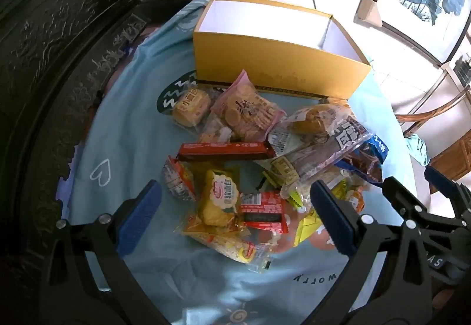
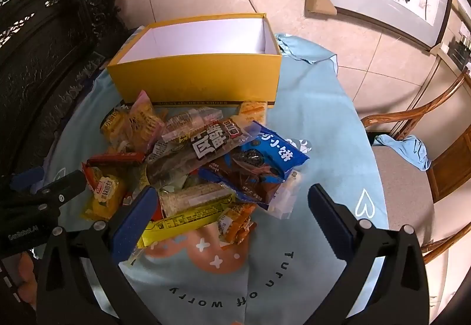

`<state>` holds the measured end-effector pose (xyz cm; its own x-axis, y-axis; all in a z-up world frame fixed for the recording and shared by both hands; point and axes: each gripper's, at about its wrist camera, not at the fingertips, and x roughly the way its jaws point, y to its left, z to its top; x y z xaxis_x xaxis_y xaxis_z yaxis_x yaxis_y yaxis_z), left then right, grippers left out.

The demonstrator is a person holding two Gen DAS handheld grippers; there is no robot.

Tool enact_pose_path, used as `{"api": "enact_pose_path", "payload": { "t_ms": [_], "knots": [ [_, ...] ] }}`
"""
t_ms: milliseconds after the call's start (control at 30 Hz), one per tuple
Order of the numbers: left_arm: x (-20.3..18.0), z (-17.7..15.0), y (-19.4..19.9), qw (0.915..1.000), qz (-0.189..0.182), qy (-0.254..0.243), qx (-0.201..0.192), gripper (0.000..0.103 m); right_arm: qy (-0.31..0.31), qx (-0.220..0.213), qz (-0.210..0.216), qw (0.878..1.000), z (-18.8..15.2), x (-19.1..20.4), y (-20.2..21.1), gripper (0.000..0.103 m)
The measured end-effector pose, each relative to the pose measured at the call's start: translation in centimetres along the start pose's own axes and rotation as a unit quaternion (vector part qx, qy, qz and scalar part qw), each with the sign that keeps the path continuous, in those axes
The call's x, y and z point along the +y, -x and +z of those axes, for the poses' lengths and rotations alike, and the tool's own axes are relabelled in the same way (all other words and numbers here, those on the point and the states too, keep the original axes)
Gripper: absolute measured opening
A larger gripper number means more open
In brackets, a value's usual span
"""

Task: Organize snacks

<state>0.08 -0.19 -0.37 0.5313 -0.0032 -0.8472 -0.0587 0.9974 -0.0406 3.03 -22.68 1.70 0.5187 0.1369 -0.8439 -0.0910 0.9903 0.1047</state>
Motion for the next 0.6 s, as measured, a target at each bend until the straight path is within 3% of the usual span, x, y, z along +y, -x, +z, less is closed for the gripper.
{"api": "enact_pose_path", "payload": {
  "t_ms": [600],
  "knots": [
    [0.34,0.32,-0.19,0.9999,-0.007,-0.001,0.008,0.101,0.000,0.006,-0.003,1.000,-0.16,-0.18,-0.38,0.102]
  ]
}}
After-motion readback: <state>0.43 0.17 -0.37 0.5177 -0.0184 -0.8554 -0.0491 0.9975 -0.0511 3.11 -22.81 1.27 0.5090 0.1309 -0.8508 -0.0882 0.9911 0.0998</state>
